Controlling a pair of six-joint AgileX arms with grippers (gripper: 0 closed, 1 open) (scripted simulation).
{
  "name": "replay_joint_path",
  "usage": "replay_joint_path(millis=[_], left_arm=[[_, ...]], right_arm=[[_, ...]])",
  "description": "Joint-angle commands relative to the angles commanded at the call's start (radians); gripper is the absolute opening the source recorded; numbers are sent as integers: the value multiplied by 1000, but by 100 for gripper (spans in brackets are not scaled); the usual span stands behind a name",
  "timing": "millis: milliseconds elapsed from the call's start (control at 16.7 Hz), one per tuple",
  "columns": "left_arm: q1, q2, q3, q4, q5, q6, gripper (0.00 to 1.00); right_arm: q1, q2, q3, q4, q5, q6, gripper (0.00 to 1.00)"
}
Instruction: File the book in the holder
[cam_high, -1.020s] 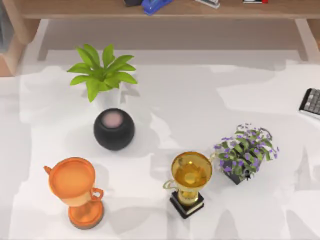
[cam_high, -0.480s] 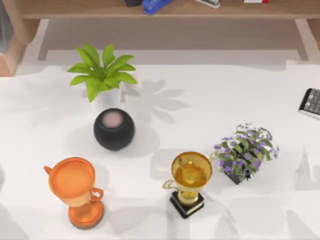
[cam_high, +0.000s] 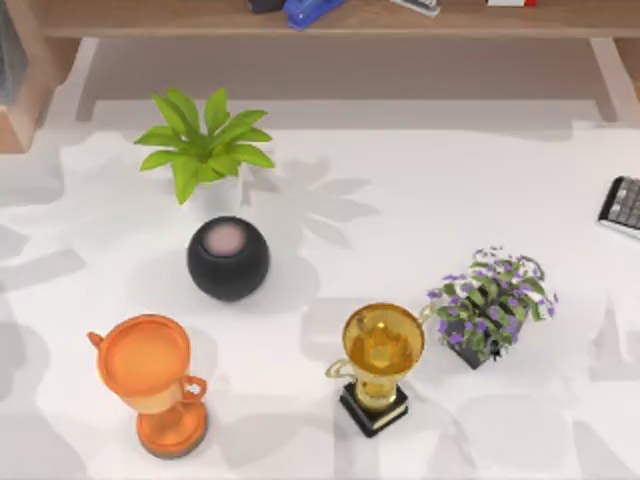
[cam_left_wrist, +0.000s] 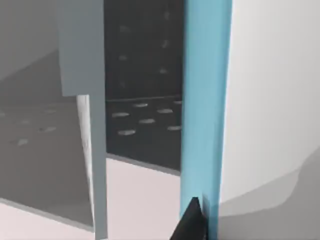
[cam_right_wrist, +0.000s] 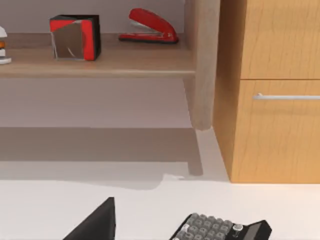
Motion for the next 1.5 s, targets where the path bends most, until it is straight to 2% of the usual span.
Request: replay_joint_path(millis=[180,540,900,1140,1500], left_arm=[[-59,27,-6,26,45,38,0],[-58,28,-1,25,43,38,0],[-97,112,99,16,12,25,0],[-99,119,104,15,9,25,0],[-99,119,104,15,9,25,45]], right_arm=[[0,0,0,0,0,0,100],[0,0,0,0,0,0,100],[0,0,0,0,0,0,100],[0,0,0,0,0,0,100],[0,0,0,0,0,0,100]])
